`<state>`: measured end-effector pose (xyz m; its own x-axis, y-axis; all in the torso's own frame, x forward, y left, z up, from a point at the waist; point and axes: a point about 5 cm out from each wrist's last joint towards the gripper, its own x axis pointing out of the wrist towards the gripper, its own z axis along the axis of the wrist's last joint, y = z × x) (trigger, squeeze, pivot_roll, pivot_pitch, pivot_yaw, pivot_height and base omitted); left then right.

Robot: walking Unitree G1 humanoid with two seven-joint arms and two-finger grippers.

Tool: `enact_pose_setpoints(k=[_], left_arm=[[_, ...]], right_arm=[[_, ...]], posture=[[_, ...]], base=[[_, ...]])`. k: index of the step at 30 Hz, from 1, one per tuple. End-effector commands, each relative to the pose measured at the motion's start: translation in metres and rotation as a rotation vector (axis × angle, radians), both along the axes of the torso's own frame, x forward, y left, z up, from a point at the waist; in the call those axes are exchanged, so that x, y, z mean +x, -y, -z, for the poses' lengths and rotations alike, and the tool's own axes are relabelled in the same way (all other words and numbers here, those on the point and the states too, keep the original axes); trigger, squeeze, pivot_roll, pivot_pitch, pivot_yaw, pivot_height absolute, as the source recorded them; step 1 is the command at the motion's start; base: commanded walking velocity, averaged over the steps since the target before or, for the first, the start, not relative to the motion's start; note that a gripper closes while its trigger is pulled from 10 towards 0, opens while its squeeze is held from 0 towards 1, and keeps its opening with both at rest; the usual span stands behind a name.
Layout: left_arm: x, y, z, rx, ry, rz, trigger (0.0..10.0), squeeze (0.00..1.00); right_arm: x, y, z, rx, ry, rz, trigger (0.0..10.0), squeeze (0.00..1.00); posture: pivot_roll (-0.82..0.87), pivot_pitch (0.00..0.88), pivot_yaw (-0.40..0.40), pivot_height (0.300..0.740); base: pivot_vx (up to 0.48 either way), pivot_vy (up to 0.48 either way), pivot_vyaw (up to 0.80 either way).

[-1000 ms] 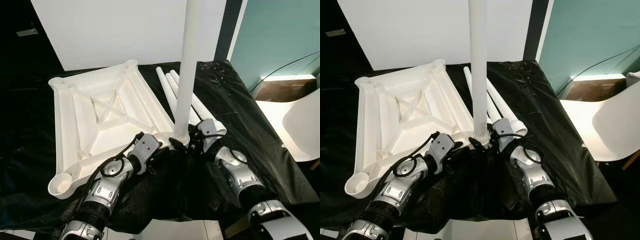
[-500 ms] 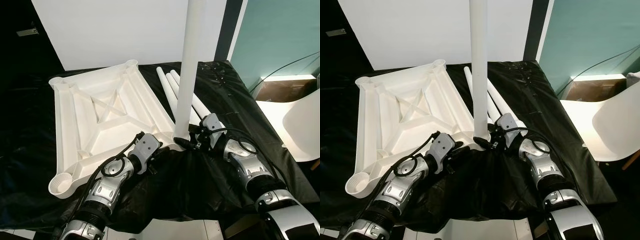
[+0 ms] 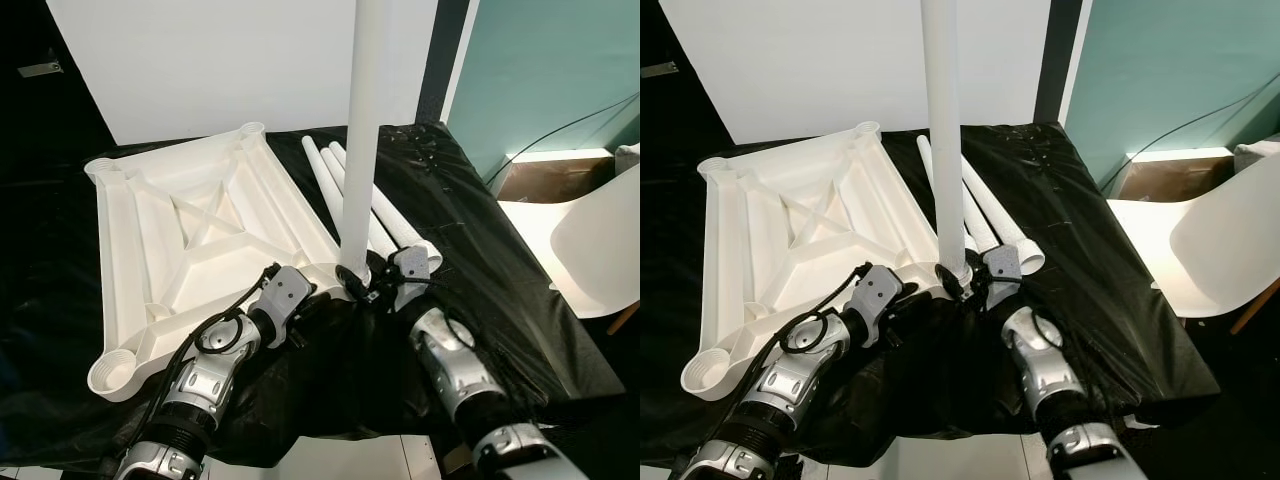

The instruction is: Building children table

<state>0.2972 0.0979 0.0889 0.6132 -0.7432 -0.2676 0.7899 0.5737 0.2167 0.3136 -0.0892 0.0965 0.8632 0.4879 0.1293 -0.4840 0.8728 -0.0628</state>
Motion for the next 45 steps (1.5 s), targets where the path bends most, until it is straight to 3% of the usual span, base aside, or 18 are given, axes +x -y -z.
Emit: enact_pose_setpoints(k=[1, 2, 9, 11, 14, 15, 16, 20, 28, 29, 32, 33, 43, 45], left_arm=[[-0.017, 0.004, 0.030, 0.051, -0.136, 0.049, 10.0, 0.00], [-0.018, 0.004, 0.030, 0.052, -0.136, 0.051, 10.0, 0.00], [-0.018, 0.005, 0.031, 0.055, -0.136, 0.053, 10.0, 0.00], [-0.017, 0.004, 0.031, 0.057, -0.135, 0.052, 10.0, 0.00], [-0.017, 0.004, 0.031, 0.060, -0.135, 0.052, 10.0, 0.00], [-0.016, 0.004, 0.031, 0.061, -0.135, 0.052, 10.0, 0.00], [-0.016, 0.004, 0.032, 0.064, -0.136, 0.055, 10.0, 0.00], [-0.016, 0.004, 0.032, 0.069, -0.136, 0.062, 10.0, 0.00], [-0.015, 0.007, 0.031, 0.065, -0.134, 0.068, 10.0, 0.00], [-0.016, 0.008, 0.032, 0.065, -0.135, 0.071, 10.0, 0.00], [-0.016, 0.009, 0.032, 0.065, -0.136, 0.074, 10.0, 0.00], [-0.017, 0.008, 0.033, 0.065, -0.136, 0.073, 10.0, 0.00], [-0.016, 0.003, 0.033, 0.069, -0.134, 0.059, 10.0, 0.00], [-0.015, 0.004, 0.032, 0.063, -0.131, 0.056, 10.0, 0.00]], right_arm=[[0.005, 0.008, 0.004, -0.016, -0.035, 0.082, 4.3, 0.00], [0.008, 0.009, 0.002, -0.020, -0.033, 0.083, 10.0, 0.00], [0.012, 0.013, -0.002, -0.050, -0.020, 0.072, 10.0, 0.00], [0.014, 0.019, -0.006, -0.072, 0.001, 0.059, 10.0, 1.00], [0.015, 0.020, -0.008, -0.090, 0.009, 0.033, 10.0, 1.00], [0.015, 0.020, -0.009, -0.110, 0.014, -0.014, 10.0, 0.89], [0.015, 0.021, -0.011, -0.131, 0.019, -0.073, 10.0, 0.00], [0.014, 0.022, -0.017, -0.202, 0.036, -0.215, 10.0, 0.00], [0.016, 0.028, -0.023, -0.314, 0.034, -0.385, 10.0, 0.00], [0.016, 0.028, -0.023, -0.322, 0.029, -0.410, 3.1, 0.00], [0.017, 0.028, -0.024, -0.326, 0.027, -0.427, 3.1, 0.00], [0.016, 0.029, -0.024, -0.326, 0.021, -0.444, 0.0, 0.00], [0.012, 0.026, -0.013, -0.256, -0.039, -0.426, 0.0, 0.00], [0.006, 0.016, -0.001, -0.153, -0.065, -0.296, 0.0, 0.00]], posture=[[0.04, 0.000, -0.003, 0.740], [0.04, 0.000, -0.004, 0.740], [0.04, 0.000, -0.009, 0.740], [0.04, 0.000, -0.011, 0.740], [0.03, 0.000, -0.008, 0.740], [0.03, 0.000, -0.007, 0.740], [0.03, 0.000, -0.005, 0.740], [0.02, 0.000, -0.004, 0.740], [0.01, 0.000, -0.001, 0.740], [0.01, 0.000, 0.002, 0.740], [0.02, 0.000, 0.002, 0.740], [0.02, 0.000, 0.001, 0.740], [0.02, 0.000, 0.004, 0.740], [0.02, 0.000, -0.003, 0.740]], base=[[0.000, 0.000, 0.00], [0.000, 0.000, 0.00], [0.000, 0.000, 0.00], [0.000, 0.000, 0.00], [0.000, 0.000, 0.00], [0.000, 0.000, 0.00], [0.000, 0.000, 0.00], [0.000, 0.000, 0.00], [0.000, 0.000, 0.00], [0.000, 0.000, 0.00], [0.000, 0.000, 0.00], [0.000, 0.000, 0.00], [0.000, 0.000, 0.00], [0.000, 0.000, 0.00]])
